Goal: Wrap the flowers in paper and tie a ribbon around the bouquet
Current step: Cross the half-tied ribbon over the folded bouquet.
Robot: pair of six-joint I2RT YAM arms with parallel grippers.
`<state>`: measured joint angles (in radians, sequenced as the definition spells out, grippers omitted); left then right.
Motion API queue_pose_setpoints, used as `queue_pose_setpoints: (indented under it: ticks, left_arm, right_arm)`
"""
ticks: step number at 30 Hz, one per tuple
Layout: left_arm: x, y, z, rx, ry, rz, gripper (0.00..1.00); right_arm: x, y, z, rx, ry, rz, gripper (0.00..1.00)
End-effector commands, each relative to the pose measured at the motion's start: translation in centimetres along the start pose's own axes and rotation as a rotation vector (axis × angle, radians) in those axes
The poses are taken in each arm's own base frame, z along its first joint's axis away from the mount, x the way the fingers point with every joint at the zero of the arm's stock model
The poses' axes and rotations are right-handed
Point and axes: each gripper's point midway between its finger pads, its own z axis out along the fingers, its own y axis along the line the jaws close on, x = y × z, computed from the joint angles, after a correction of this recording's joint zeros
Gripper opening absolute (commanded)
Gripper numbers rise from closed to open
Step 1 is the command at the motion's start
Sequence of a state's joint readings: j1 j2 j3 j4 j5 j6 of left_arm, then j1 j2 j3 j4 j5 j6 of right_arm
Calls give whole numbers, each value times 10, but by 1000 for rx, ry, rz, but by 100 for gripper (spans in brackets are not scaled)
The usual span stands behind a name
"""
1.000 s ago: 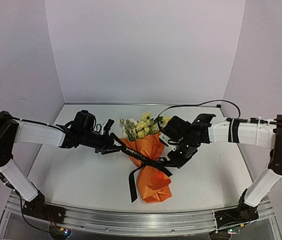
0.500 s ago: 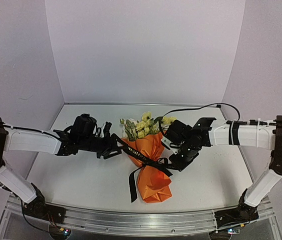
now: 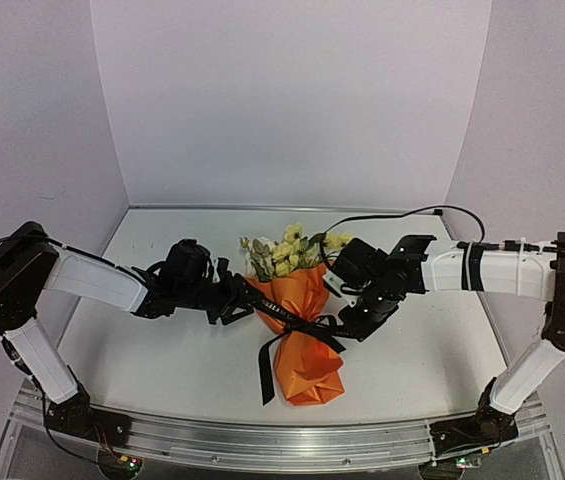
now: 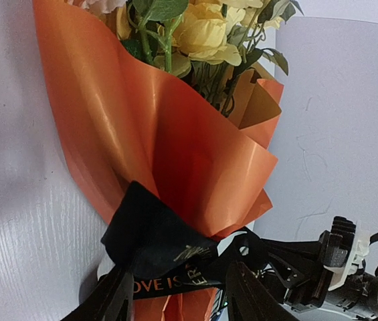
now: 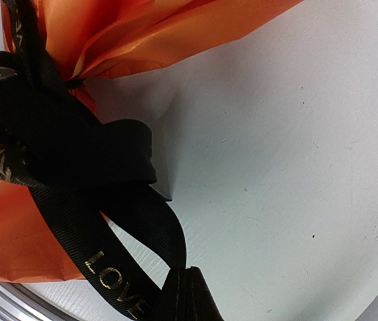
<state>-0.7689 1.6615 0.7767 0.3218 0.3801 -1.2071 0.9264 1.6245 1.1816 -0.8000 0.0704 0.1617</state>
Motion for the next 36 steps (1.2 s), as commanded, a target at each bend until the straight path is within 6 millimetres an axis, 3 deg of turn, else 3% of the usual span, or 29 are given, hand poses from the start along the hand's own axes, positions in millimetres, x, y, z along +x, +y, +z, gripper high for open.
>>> queue_pose_setpoints:
  ticks: [1,10,19,24,36]
  left_arm:
    - [-16,-35,7,109,-47,8,48]
    - [-18,-32,19,128,-42,-1,34]
    - [-13,-39,16,173,-19,19,1]
    - [-9,-43,6,185,7,57,0]
    - [-15,-33,-11,176,23,73,0]
  right_arm:
    - [-6,1,-7,-1,-40,14,0]
    - [-6,1,-6,0,-40,16,0]
    - [-7,0,-4,10,-38,16,0]
    - [-4,-7,-4,44,-39,12,0]
    - [-1,-12,-3,74,-34,7,0]
